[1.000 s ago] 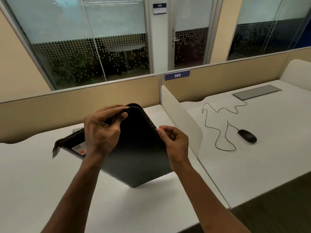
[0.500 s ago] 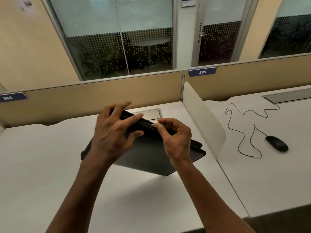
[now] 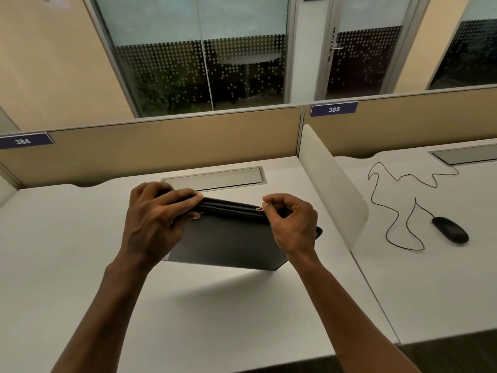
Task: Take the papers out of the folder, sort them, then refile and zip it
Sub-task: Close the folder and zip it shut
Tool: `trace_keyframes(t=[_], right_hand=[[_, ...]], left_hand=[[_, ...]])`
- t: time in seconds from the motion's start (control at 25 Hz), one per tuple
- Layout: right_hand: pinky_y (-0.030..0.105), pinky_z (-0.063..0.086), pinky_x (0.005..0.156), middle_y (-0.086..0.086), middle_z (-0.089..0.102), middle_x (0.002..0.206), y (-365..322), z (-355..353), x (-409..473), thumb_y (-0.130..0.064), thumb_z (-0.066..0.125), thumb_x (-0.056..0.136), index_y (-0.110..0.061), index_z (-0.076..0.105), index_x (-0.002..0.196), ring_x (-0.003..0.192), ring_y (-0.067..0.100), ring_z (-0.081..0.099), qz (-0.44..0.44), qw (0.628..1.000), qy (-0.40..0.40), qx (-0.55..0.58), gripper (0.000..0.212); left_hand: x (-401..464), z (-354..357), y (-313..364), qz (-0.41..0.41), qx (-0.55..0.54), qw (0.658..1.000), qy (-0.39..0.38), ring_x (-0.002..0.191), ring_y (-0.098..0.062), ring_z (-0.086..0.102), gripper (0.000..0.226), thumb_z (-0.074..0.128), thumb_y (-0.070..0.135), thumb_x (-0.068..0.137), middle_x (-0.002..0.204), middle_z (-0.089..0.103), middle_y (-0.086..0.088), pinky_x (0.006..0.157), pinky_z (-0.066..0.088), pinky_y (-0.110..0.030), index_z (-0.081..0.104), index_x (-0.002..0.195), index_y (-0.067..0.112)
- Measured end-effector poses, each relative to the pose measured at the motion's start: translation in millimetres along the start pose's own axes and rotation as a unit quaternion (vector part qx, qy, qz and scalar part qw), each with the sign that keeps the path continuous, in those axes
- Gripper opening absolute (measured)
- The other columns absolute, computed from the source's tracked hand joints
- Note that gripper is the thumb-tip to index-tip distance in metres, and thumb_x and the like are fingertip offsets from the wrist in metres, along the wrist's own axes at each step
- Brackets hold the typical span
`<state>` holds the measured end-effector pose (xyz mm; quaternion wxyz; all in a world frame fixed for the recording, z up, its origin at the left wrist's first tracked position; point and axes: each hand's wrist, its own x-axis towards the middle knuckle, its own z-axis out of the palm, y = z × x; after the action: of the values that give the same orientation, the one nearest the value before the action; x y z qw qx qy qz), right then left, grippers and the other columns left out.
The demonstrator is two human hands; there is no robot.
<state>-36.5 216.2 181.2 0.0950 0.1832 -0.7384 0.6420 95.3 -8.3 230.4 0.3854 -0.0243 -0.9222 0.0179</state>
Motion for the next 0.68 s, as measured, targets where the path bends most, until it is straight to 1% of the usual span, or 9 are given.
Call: trace_keyframes(t=[0.08, 0.12, 0.2, 0.32, 0.36, 0.44, 0.52, 0.6, 0.68], right_hand=[[0.008, 0.054, 0.08, -0.01, 0.076, 0.092, 8.3, -0.9, -0.5, -0.014, 0.077, 0.087, -0.017, 0.079, 0.099, 0.083, -0.004, 0.07, -0.027, 0.999, 0.001, -0.039, 0.012], [0.011, 0.055, 0.081, -0.008, 0.077, 0.094, 12.4, -0.3, -1.1, -0.014, 0.077, 0.088, -0.016, 0.079, 0.1, 0.083, -0.002, 0.071, -0.041, 0.998, -0.001, -0.055, 0.012], [0.017, 0.058, 0.084, -0.004, 0.078, 0.096, 19.0, 2.9, -3.6, -0.013, 0.076, 0.088, -0.014, 0.079, 0.102, 0.085, 0.005, 0.072, -0.072, 0.994, -0.018, -0.082, 0.014], [0.019, 0.059, 0.082, -0.001, 0.077, 0.096, 20.5, 13.3, -9.1, -0.008, 0.073, 0.088, -0.013, 0.078, 0.101, 0.084, 0.01, 0.072, -0.121, 0.985, -0.053, -0.113, 0.014], [0.02, 0.06, 0.079, 0.0, 0.077, 0.094, 19.3, 17.4, -10.9, -0.007, 0.072, 0.088, -0.013, 0.078, 0.1, 0.082, 0.011, 0.072, -0.137, 0.981, -0.06, -0.121, 0.015], [0.022, 0.06, 0.074, 0.002, 0.075, 0.09, 18.6, 25.5, -13.2, -0.005, 0.07, 0.087, -0.012, 0.078, 0.099, 0.078, 0.013, 0.07, -0.164, 0.975, -0.063, -0.136, 0.015], [0.026, 0.061, 0.073, 0.003, 0.075, 0.091, 19.9, 30.1, -11.7, -0.005, 0.069, 0.088, -0.011, 0.077, 0.101, 0.078, 0.014, 0.07, -0.171, 0.973, -0.058, -0.141, 0.016], [0.03, 0.062, 0.076, 0.004, 0.076, 0.095, 22.8, 33.0, -10.0, -0.007, 0.07, 0.089, -0.01, 0.076, 0.105, 0.083, 0.015, 0.071, -0.17, 0.973, -0.059, -0.148, 0.017], [0.032, 0.062, 0.078, 0.005, 0.076, 0.095, 23.4, 34.9, -11.6, -0.01, 0.07, 0.09, -0.009, 0.076, 0.107, 0.084, 0.017, 0.071, -0.181, 0.967, -0.061, -0.167, 0.018]], left_hand=[[-18.8, 4.1, -7.6, 0.003, 0.011, 1.0, 0.002, 0.089, -0.03, 0.063, 0.024, 0.067, 0.028, 0.09, 0.111, 0.074, 0.004, 0.085, 0.043, -0.043, 0.078, 0.109, 0.02], [-29.5, 7.6, -11.4, -0.002, 0.013, 1.0, 0.002, 0.087, -0.03, 0.064, 0.024, 0.066, 0.027, 0.09, 0.11, 0.075, 0.001, 0.084, 0.045, -0.042, 0.078, 0.109, 0.018], [-52.2, 17.0, -19.4, -0.033, 0.007, 0.999, -0.004, 0.087, -0.03, 0.066, 0.027, 0.063, 0.028, 0.091, 0.109, 0.075, -0.004, 0.078, 0.049, -0.041, 0.078, 0.109, 0.015], [-83.1, 32.3, -25.4, -0.086, -0.008, 0.996, -0.016, 0.09, -0.031, 0.067, 0.029, 0.06, 0.026, 0.09, 0.108, 0.074, -0.007, 0.071, 0.055, -0.04, 0.077, 0.109, 0.011], [-89.3, 36.5, -24.8, -0.103, -0.016, 0.994, -0.02, 0.091, -0.031, 0.067, 0.028, 0.062, 0.022, 0.089, 0.107, 0.074, -0.007, 0.071, 0.056, -0.04, 0.077, 0.11, 0.01], [-93.2, 42.6, -24.0, -0.13, -0.036, 0.99, -0.029, 0.094, -0.03, 0.066, 0.027, 0.068, 0.013, 0.088, 0.107, 0.072, -0.008, 0.075, 0.054, -0.037, 0.075, 0.114, 0.01], [-88.9, 45.3, -25.0, -0.14, -0.059, 0.987, -0.049, 0.098, -0.028, 0.064, 0.034, 0.066, 0.011, 0.086, 0.11, 0.071, -0.007, 0.083, 0.051, -0.036, 0.072, 0.119, 0.013], [-78.3, 48.2, -18.4, -0.124, -0.081, 0.985, -0.09, 0.108, -0.025, 0.063, 0.044, 0.063, 0.022, 0.085, 0.12, 0.069, -0.003, 0.091, 0.051, -0.04, 0.067, 0.129, 0.019], [-63.0, 59.0, 4.7, -0.083, -0.065, 0.984, -0.14, 0.12, -0.024, 0.058, 0.053, 0.06, 0.042, 0.088, 0.133, 0.063, -0.002, 0.098, 0.048, -0.045, 0.058, 0.138, 0.024]])
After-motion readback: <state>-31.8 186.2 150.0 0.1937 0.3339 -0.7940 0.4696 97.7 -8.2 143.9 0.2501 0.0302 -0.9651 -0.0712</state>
